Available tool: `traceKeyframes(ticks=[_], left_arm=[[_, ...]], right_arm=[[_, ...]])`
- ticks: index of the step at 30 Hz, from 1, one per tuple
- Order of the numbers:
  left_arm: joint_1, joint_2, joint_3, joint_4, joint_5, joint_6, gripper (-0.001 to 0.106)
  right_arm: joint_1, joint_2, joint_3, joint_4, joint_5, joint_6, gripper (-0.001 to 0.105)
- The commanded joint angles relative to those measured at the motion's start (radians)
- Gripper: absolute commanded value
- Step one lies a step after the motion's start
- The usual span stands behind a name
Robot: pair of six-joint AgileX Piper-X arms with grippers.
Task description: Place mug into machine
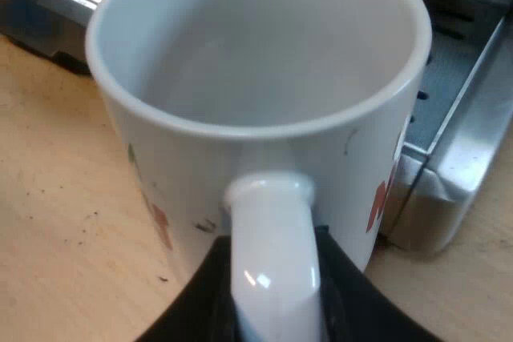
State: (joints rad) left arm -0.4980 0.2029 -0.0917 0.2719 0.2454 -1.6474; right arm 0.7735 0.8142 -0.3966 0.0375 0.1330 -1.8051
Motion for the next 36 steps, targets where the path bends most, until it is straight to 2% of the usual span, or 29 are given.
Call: traceKeyframes(ticks=[1,3,8,23,30,32,36], left_arm=[[-0.002,-0.001,0.000,-0.029,-0.010,0.000,0.078],[-0.002,-0.001,0.000,-0.031,-0.010,0.000,0.078],[-0.002,-0.001,0.000,-0.031,-0.010,0.000,0.078],[-0.002,-0.001,0.000,-0.031,-0.010,-0.002,0.078],[-0.002,-0.001,0.000,-0.031,-0.010,-0.002,0.078],[-0.002,-0.001,0.000,-0.031,-0.010,-0.002,0.078],[-0.002,-0.001,0.000,-0.031,-0.010,-0.002,0.078]], right_arm=[[0.025,0.035,-0.017,-0.118,0.041,0.026,0.000],[0.037,0.060,-0.020,-0.148,0.054,0.031,0.000],[0.059,0.223,-0.096,-0.272,0.068,0.030,0.000],[0.059,0.549,-0.280,-0.431,0.060,0.030,0.000],[0.059,0.614,-0.320,-0.461,0.060,0.030,0.000],[0.059,0.664,-0.354,-0.476,0.041,0.030,0.000],[0.059,0.671,-0.358,-0.479,0.041,0.030,0.000]])
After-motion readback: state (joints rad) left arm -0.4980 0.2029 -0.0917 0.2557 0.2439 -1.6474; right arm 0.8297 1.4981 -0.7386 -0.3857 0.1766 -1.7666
